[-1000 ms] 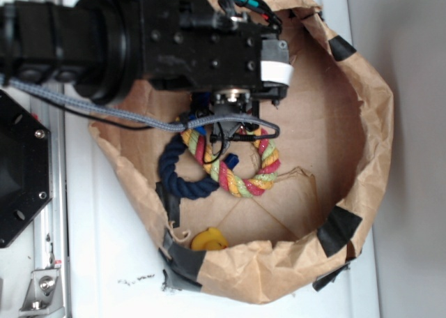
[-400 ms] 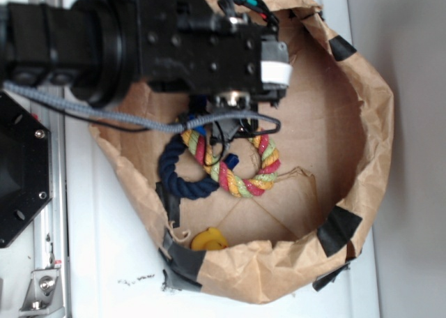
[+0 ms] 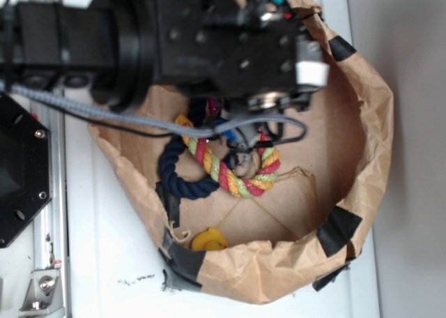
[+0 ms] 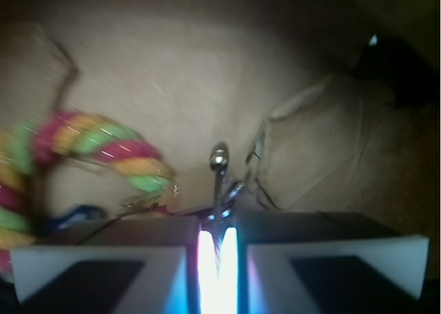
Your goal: Grab the silver keys.
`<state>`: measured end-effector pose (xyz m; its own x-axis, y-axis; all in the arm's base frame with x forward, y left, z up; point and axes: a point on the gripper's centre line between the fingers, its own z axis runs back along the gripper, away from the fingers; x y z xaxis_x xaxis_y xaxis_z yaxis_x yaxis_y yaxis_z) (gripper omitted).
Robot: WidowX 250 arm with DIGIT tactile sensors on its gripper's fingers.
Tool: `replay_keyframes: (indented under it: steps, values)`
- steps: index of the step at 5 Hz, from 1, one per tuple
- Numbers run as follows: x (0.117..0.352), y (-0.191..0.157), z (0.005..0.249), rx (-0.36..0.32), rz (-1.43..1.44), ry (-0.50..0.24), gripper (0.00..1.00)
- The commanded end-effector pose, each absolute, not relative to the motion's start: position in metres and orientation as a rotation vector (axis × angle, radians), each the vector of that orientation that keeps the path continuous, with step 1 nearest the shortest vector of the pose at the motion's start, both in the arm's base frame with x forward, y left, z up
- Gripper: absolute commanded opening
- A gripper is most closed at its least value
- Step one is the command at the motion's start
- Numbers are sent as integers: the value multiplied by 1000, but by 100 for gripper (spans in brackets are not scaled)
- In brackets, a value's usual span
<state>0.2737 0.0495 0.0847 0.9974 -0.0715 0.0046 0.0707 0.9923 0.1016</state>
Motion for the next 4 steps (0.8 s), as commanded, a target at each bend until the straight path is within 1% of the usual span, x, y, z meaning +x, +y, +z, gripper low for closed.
replay_keyframes:
  steps: [1,2,3,4]
  values:
    - [290,7,186,-64,-88,-101,0]
    - [290,1,174,-24,-93,-105,0]
    - [287,1,173,-15,-90,-114,0]
    - [284,4,173,-31,-92,-127,0]
